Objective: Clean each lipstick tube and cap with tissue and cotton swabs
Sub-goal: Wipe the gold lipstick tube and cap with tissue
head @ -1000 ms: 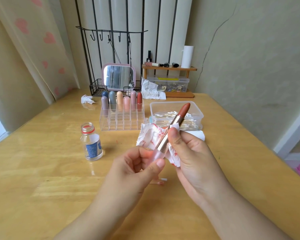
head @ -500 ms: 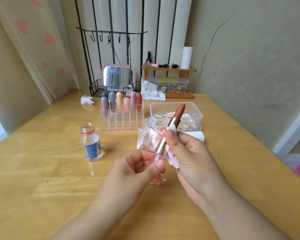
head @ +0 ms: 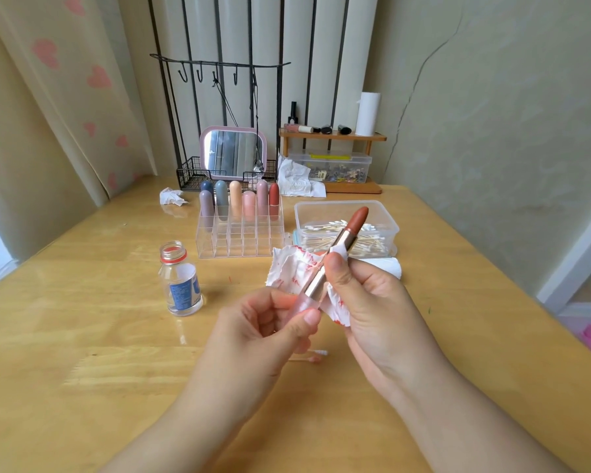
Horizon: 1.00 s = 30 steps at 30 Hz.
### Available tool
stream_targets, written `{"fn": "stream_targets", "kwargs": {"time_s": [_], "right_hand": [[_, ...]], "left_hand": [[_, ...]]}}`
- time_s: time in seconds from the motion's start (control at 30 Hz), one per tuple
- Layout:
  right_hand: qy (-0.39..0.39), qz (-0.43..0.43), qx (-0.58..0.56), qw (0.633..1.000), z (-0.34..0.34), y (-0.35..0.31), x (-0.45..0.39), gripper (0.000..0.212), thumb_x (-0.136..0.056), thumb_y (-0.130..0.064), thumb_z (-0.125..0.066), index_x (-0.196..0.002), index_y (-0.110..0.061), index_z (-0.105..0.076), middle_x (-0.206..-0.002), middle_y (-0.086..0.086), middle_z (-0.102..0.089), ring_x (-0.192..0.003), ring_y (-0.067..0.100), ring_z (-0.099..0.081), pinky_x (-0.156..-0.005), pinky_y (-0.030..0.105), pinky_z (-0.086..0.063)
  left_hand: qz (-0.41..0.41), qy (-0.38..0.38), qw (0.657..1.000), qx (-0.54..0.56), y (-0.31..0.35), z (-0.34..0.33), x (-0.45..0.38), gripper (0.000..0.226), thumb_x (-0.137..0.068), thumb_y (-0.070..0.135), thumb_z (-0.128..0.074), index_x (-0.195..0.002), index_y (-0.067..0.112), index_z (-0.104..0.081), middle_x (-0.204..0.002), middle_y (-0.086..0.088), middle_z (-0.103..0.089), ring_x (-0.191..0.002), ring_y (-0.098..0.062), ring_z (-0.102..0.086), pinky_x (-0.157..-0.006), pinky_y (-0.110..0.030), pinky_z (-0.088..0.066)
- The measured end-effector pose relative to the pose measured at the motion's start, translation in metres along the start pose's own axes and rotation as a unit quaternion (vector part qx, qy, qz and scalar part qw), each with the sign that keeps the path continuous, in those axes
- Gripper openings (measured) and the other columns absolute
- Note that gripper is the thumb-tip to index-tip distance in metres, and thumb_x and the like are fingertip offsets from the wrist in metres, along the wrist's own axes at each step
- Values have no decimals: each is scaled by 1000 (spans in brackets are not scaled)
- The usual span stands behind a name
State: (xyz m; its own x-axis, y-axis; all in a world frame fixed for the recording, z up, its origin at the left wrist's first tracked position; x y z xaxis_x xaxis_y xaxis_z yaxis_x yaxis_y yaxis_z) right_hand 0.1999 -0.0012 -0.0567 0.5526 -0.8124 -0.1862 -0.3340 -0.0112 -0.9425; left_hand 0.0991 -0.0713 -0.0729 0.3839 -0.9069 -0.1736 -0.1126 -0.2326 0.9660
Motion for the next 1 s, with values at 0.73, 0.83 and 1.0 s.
{"fn": "stream_targets", "kwargs": {"time_s": [0.73,0.83,1.0], "right_hand": [[6,1,27,1000,-1,-2,1,59,-66,-51,-63,-79,7,-60,-69,25,-57,-56,32,-46,-43,29,-40],[19,14,23,999,-1,4,-1,61,-64,-56,-69,-79,3,-64,-75,20,-60,-70,30,-53,-59,35,-49],[23,9,37,999,-2,3,-1,48,-66,-56,-72,-70,-8,-67,-70,18,-57,-71,29,-49,-59,34,-45]], "left_hand": [[16,-86,996,-9,-2,1,-1,33,-83,30,-67,-90,-2,-66,-65,-7,-64,-54,-15,-56,-60,-21,-50],[-27,-13,999,-38,-3,6,-3,22,-65,28,-73,-76,9,-68,-61,-2,-64,-52,-9,-55,-54,-15,-46],[-7,-11,999,-40,-5,5,-1,23,-72,26,-78,-77,8,-65,-65,-9,-61,-54,-11,-55,-56,-17,-47]]}}
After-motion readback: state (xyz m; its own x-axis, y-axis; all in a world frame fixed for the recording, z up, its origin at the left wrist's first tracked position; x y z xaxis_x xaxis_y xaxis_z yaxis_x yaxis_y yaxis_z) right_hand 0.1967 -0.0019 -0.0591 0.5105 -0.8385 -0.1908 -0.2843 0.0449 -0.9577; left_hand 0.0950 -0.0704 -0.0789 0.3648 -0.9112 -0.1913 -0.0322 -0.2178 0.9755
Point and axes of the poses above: each hand's wrist, its own x-axis away from the middle knuckle, its own z-axis out of the back of the hand, y = z × x, the point moved 2 cm from there along -x, towards the middle knuckle
